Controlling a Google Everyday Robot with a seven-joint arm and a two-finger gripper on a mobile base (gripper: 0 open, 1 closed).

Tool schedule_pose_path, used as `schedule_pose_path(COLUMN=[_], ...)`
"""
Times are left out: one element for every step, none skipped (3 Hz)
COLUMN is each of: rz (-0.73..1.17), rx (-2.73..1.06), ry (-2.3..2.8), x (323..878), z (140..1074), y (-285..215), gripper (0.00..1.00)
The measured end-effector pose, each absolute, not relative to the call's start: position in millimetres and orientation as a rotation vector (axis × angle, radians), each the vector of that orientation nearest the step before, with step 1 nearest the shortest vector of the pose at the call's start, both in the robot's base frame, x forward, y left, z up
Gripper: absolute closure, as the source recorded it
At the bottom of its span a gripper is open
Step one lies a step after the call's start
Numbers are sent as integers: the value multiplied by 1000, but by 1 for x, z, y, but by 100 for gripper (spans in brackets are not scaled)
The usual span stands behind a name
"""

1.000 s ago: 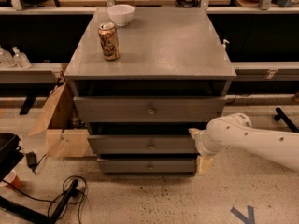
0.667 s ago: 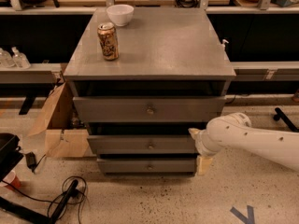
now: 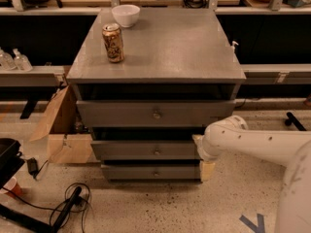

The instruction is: Open middle drawer

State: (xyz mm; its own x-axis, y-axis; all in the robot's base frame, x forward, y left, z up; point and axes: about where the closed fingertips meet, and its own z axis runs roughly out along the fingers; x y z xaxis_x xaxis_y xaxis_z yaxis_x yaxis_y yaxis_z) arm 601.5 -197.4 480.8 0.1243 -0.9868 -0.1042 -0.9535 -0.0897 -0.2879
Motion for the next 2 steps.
schedule_pose_path(rz=[-194,-240], rx=[-2125,-2115], ry=[1921,1945], x=[618,642], z=[466,451], y=[-198,-200], gripper=[0,0])
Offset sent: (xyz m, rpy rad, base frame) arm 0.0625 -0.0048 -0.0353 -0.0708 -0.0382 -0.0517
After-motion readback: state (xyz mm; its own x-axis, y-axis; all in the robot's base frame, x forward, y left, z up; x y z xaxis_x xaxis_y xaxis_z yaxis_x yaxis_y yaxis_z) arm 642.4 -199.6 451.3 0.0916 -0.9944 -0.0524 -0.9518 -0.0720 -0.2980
